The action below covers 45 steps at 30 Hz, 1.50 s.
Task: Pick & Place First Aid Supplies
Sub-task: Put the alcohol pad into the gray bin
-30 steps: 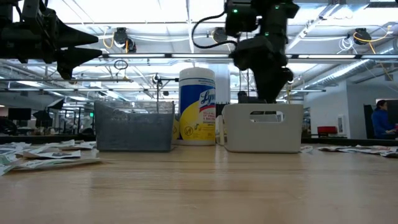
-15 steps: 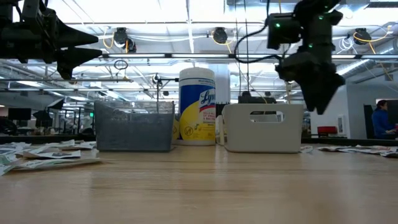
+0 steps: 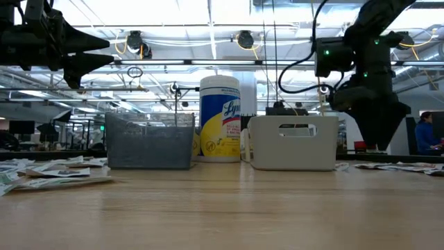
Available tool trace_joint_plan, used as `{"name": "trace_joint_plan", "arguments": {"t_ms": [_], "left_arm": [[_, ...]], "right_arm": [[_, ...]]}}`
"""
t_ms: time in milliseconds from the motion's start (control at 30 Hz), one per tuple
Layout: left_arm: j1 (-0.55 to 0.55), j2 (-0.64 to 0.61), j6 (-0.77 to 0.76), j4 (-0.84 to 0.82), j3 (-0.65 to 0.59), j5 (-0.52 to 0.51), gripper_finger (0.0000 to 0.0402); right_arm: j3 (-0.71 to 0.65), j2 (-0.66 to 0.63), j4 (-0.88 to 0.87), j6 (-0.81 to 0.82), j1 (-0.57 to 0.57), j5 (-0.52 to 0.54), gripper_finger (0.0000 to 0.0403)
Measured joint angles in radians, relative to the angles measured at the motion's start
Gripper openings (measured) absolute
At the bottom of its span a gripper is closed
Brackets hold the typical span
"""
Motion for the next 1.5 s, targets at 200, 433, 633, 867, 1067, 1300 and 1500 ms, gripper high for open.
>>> {"name": "trace_joint_plan", "arguments": {"t_ms": [200,433,633,867,1067,1300,1500], "left_arm": [[0.000,0.000,0.000,0.000,0.000,0.000,0.0196],[0.000,0.000,0.000,0.000,0.000,0.000,0.0196],[0.000,0.000,0.000,0.000,0.000,0.000,0.0196],[0.000,0.000,0.000,0.000,0.000,0.000,0.0196],[0.000,0.000,0.000,0.000,0.000,0.000,0.0196],[0.000,0.000,0.000,0.000,0.000,0.000,0.0196],[0.000,0.000,0.000,0.000,0.000,0.000,0.0196]], "right_arm": [[-0.037,0.027,0.079,0.000,0.000,0.005,0.0208],[-0.089,0.067,0.154,-0.010,0.000,-0.003,0.0207],[-0.095,0.072,0.154,-0.017,0.000,0.003,0.0155],[-0.097,0.065,0.162,-0.019,-0.005,0.000,0.0024],[-0.039,0.065,0.139,-0.022,-0.008,-0.017,0.0007],[0.095,0.058,0.002,-0.063,-0.028,-0.012,0.0002],[0.210,0.058,-0.173,-0.117,-0.065,-0.034,0.0001]]}}
